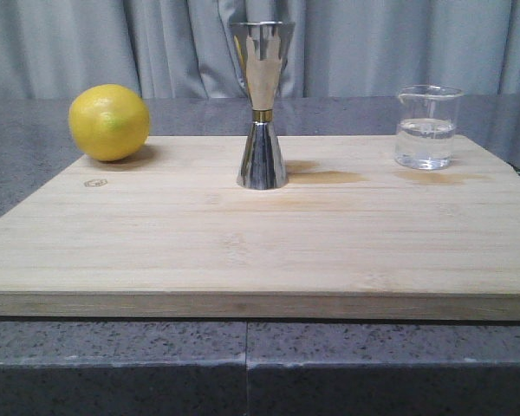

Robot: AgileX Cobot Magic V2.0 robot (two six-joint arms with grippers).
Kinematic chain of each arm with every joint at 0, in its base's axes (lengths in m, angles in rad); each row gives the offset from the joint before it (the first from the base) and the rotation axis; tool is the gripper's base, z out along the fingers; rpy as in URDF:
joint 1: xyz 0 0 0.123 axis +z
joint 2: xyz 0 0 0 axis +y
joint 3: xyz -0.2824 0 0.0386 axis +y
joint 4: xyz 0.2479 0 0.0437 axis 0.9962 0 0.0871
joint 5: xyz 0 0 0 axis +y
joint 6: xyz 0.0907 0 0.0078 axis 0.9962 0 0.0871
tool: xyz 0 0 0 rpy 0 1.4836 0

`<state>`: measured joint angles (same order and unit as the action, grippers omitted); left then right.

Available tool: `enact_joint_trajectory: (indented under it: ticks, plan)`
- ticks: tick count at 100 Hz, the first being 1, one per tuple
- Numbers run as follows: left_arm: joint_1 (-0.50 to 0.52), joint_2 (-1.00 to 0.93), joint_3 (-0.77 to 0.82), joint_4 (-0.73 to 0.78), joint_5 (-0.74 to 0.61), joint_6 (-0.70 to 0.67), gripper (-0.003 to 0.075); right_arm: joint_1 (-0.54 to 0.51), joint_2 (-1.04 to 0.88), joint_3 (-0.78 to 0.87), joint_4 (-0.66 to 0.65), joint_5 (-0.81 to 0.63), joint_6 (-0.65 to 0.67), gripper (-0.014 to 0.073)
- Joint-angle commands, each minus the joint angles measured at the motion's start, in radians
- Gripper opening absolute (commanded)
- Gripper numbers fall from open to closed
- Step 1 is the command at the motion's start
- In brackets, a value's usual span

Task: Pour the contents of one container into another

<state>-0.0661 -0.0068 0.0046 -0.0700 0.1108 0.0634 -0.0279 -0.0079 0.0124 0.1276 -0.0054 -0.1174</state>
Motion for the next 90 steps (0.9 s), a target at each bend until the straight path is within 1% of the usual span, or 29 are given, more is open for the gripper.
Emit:
enact_joint_trajectory:
  ticks: [1, 90]
  plan:
    - [0.002, -0.02, 0.028, -0.01, -0.082, -0.009, -0.0019, -0.007, -0.021, 0.008, 0.0, -0.083, -0.006, -0.0071]
    - [0.002, -0.02, 0.028, -0.01, -0.093, -0.009, -0.0019, -0.007, -0.021, 0.008, 0.0, -0.083, -0.006, -0.0071]
